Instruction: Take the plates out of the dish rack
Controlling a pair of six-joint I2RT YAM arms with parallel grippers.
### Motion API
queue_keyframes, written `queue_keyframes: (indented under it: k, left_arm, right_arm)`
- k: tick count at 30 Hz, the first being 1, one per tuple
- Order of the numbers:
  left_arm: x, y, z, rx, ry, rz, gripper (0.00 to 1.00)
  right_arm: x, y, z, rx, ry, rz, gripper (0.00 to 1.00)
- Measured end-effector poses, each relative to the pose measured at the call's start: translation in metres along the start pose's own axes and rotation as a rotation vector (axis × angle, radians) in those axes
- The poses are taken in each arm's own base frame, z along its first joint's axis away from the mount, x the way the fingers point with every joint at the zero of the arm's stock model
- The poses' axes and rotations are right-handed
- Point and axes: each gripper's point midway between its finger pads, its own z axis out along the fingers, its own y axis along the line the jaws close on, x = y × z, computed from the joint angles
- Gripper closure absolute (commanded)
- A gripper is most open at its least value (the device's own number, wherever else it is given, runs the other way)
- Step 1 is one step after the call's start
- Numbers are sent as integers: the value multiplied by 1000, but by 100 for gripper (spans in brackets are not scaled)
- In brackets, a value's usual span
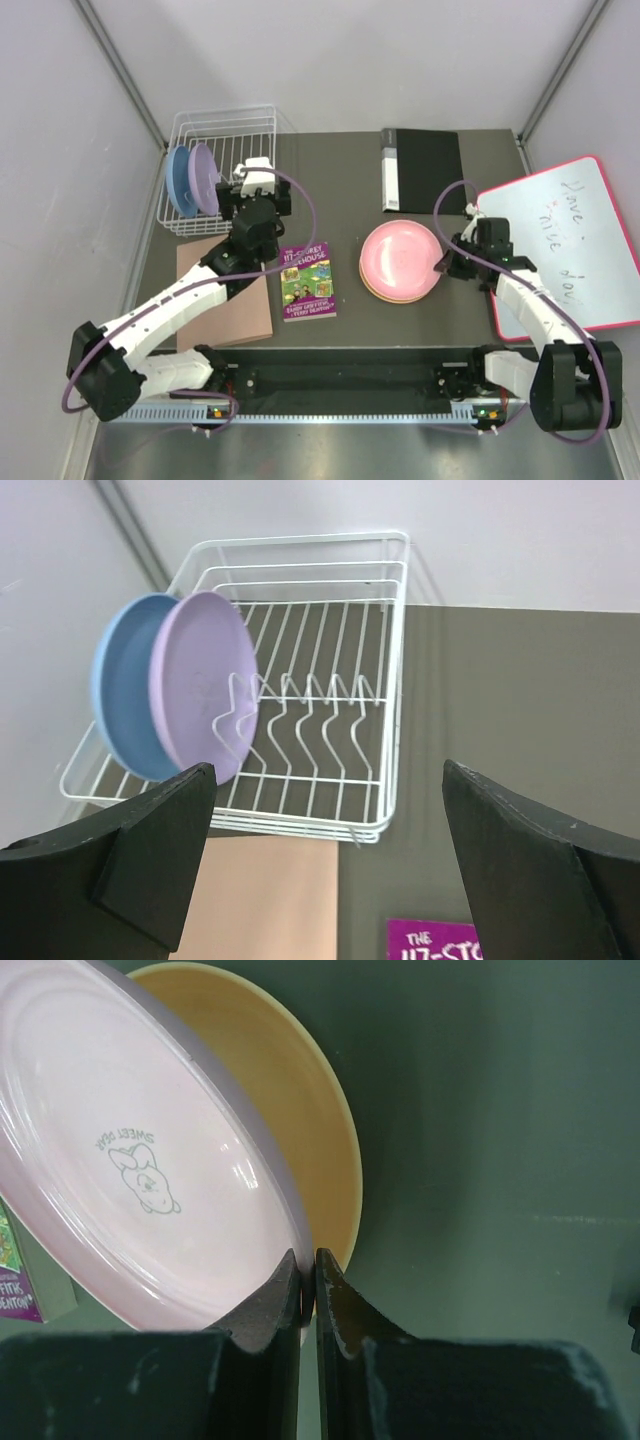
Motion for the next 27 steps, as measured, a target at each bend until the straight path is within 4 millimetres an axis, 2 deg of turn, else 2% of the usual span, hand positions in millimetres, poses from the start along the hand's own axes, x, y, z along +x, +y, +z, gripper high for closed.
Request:
queue_keyframes:
  k: [3, 7, 13, 15, 17, 20, 24, 27]
  left_arm:
    - [1, 11, 6, -32, 2, -4, 1]
    - [5, 24, 12, -60, 10, -13, 1]
    - [11, 45, 26, -103, 29, -36, 1]
    - [12, 56, 32, -126, 34, -42, 1]
    - [16, 68, 40, -158, 42, -46, 1]
    - [26, 93, 55, -217, 68, -45, 1]
    - [45, 119, 74, -286, 110, -28, 4]
    - [60, 127, 88, -316, 145, -3, 4]
  right_arm:
    - [5, -3, 5, 8, 31, 4, 88]
    - [10, -5, 10, 10, 56, 11, 65]
    - [7, -4, 12, 3, 55, 10, 54]
    - [-1, -3, 9, 8, 27, 2, 52]
    - [-14, -1, 1, 18, -28, -12, 44]
    - [-42, 6, -20, 26, -154, -44, 34]
    - [-76, 20, -48, 11, -298, -85, 33]
    - [-86, 24, -51, 3, -323, -93, 34]
